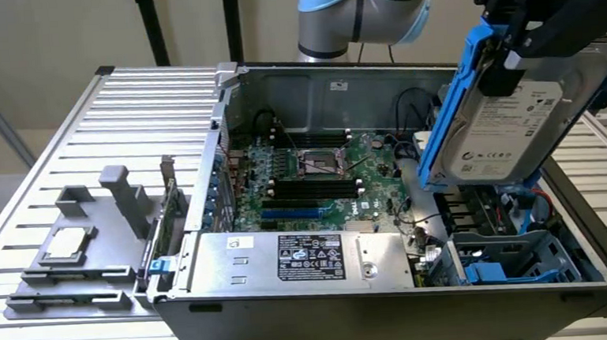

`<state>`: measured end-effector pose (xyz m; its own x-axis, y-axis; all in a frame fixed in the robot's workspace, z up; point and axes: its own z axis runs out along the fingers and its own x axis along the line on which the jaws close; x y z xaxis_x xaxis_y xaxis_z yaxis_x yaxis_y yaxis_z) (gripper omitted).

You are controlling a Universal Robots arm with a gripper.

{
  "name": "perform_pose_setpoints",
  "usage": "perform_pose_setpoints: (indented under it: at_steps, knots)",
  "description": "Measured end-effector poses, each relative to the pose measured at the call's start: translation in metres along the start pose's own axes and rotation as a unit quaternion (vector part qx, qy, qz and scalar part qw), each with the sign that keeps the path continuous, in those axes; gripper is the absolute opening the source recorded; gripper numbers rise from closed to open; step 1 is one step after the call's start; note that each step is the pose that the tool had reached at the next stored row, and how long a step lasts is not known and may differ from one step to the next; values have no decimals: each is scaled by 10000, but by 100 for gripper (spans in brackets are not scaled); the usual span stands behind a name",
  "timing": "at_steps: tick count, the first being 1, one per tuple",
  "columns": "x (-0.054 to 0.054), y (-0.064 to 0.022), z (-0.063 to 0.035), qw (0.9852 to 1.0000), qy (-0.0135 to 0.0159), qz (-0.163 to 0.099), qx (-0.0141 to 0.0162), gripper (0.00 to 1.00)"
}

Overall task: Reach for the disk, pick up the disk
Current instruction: 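Pick up the disk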

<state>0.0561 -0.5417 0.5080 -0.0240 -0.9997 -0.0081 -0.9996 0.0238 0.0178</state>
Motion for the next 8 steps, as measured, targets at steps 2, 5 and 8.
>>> perform_pose_setpoints:
  at_steps: [2, 5, 8]
  knots:
    - [46, -48, -1, 10000, -3, 0, 0, 33]
    - [110, -124, -3, 10000, -11, 0, 0, 33]
    - [170, -200, -5, 10000, -22, 0, 0, 33]
